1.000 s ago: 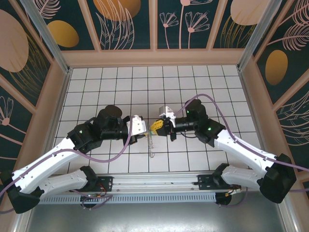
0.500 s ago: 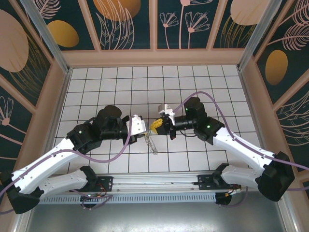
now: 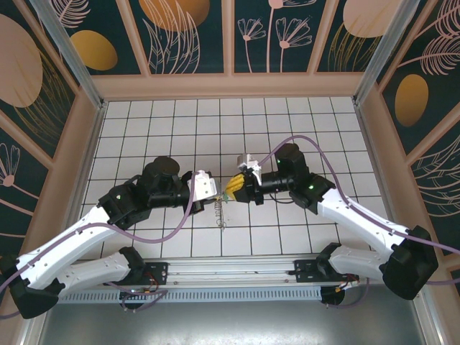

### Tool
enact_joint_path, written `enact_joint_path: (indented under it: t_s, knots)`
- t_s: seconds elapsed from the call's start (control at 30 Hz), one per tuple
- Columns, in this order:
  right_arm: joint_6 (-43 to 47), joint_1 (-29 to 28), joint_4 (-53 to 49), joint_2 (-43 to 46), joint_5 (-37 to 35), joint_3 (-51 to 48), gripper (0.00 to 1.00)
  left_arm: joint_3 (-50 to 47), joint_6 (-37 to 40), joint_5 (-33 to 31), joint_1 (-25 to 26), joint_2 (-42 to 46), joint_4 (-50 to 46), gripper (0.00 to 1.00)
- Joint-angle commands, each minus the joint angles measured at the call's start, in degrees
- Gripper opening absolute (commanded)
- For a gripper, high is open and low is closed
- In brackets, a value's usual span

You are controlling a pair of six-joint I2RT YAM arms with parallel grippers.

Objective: Put the keys on the keyring

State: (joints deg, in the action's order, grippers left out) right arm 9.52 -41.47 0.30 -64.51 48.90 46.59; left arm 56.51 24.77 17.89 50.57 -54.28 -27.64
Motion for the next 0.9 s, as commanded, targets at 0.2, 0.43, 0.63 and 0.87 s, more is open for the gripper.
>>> enact_joint_path:
  t_s: [0.2, 0.43, 0.63, 0.87]
  knots:
    - [1.41, 0.65, 4.26, 9.55, -6.30, -2.57, 0.46, -2.41, -4.72, 4.28, 0.12, 3.54, 8.08, 0.00]
    - [5.11, 0.47, 1.97, 12.67, -5.11, -0.51, 0.50, -3.99, -8.72, 6.37, 0.09, 5.39, 12.87, 0.00]
    - [4.19, -0.62, 4.70, 11.56, -2.24, -0.58, 0.49, -5.06, -12.36, 8.11, 0.14, 6.59, 17.74, 0.00]
    - [2.97, -1.58, 6.25, 10.37, 1.58, 0.87, 0.48, -5.99, -13.94, 8.56, 0.14, 7.08, 20.42, 0.00]
